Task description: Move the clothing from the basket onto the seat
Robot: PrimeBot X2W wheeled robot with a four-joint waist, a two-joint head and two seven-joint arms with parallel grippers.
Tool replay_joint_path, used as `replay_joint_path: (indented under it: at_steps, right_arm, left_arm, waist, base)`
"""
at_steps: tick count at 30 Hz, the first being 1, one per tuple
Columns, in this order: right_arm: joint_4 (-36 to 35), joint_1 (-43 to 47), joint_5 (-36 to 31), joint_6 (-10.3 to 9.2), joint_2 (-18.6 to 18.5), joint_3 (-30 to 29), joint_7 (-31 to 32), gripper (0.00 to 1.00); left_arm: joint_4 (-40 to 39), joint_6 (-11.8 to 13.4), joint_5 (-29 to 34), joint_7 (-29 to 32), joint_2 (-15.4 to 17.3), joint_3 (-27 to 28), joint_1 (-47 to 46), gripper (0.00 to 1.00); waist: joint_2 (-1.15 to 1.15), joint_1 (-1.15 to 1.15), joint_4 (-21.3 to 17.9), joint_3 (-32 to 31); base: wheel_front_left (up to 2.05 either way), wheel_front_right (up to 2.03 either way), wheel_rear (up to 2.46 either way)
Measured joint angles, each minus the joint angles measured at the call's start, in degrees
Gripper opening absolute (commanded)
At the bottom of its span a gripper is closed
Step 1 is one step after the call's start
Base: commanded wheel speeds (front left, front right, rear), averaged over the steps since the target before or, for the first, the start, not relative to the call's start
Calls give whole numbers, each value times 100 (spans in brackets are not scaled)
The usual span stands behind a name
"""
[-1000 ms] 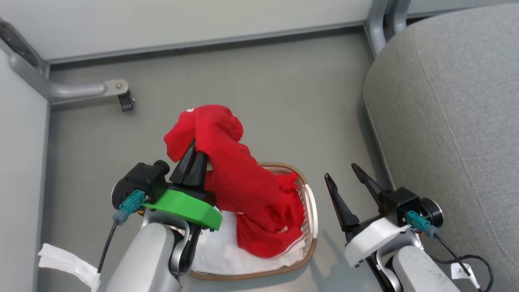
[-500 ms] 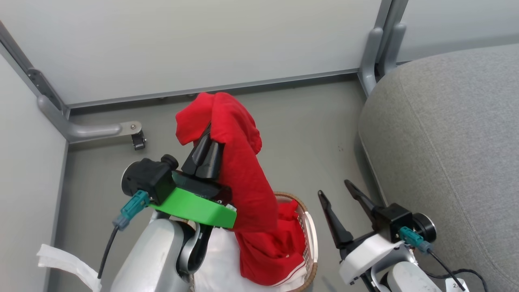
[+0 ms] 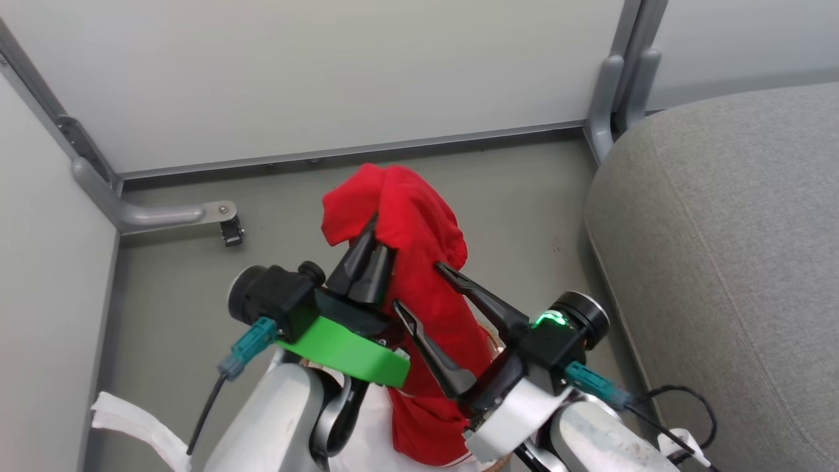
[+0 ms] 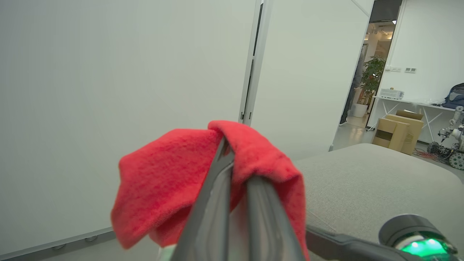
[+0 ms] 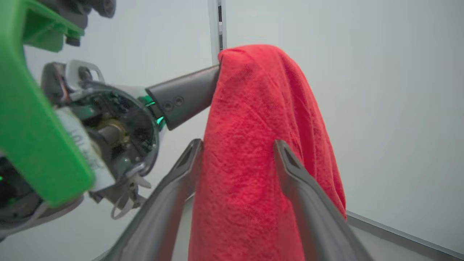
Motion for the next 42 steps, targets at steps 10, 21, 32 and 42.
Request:
replay_joint_path:
  at_steps: [10, 21, 32, 42]
  right_arm:
    - [1584, -383, -279, 0, 34, 236, 0, 0]
    - [1203, -429, -2, 1, 40, -433, 0, 0]
    - [681, -335, -100, 1, 37, -1445, 1, 0]
    - [491, -388, -122, 1, 31, -2403, 1, 0]
  left_arm:
    - [24, 0, -220, 0, -96, -360, 4, 0]
    - [7, 0, 118, -10, -119, -70, 110, 100]
    - [157, 0, 378, -10, -121, 124, 218, 100]
    - [238, 0, 472, -10, -80, 41, 97, 100]
  waist:
    - [0, 0, 309, -49]
    - [0, 0, 195, 75]
    - [0, 0, -710, 337]
    - [0, 0, -1734, 662]
  base:
    - [0, 0, 0]
    - [0, 0, 0]
    - [0, 0, 0]
    - [0, 0, 0]
